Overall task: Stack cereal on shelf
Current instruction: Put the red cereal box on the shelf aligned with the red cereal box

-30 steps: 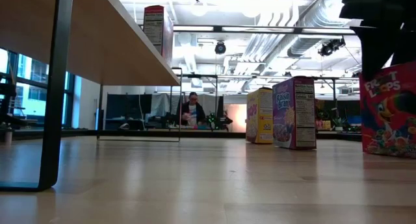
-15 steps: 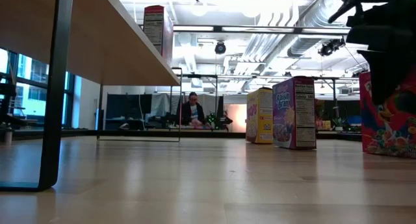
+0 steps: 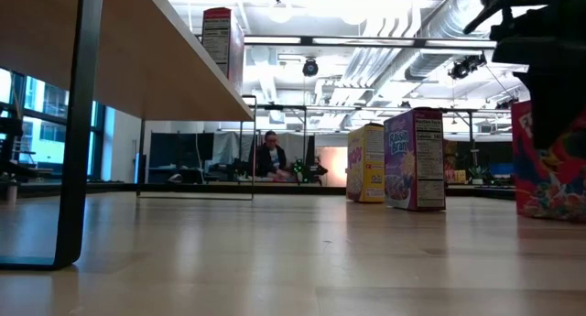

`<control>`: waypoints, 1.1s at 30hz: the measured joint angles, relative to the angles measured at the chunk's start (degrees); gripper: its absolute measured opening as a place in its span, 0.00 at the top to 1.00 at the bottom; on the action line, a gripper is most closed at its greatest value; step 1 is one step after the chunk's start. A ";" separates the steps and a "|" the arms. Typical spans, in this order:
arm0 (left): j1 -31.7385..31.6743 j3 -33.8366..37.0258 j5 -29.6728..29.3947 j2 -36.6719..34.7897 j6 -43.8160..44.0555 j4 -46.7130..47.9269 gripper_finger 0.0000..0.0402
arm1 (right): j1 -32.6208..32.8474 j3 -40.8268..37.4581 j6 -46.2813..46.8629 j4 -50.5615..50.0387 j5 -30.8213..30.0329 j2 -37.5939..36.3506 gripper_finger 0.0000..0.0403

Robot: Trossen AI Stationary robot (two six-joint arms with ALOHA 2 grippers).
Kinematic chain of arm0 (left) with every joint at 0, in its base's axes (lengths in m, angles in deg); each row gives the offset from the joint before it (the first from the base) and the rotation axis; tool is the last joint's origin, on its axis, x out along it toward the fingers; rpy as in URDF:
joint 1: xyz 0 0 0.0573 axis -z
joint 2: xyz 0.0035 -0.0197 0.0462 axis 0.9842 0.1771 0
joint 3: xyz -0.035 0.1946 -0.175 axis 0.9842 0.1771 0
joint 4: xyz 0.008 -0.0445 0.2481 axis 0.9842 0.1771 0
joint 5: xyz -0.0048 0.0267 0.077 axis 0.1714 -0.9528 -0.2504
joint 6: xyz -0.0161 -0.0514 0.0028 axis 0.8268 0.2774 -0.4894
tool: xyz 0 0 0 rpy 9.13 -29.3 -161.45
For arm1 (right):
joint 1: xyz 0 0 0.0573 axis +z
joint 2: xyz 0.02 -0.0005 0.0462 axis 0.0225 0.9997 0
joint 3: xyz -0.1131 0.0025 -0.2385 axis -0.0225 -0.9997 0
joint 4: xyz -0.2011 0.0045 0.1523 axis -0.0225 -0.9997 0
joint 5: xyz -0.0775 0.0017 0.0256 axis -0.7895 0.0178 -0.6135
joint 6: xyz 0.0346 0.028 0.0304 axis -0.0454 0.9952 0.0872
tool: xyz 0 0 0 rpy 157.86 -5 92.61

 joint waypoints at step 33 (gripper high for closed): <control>5.62 0.00 9.31 15.25 -2.93 -22.44 0.51 | -5.63 29.09 -64.37 33.87 -9.96 3.15 0.65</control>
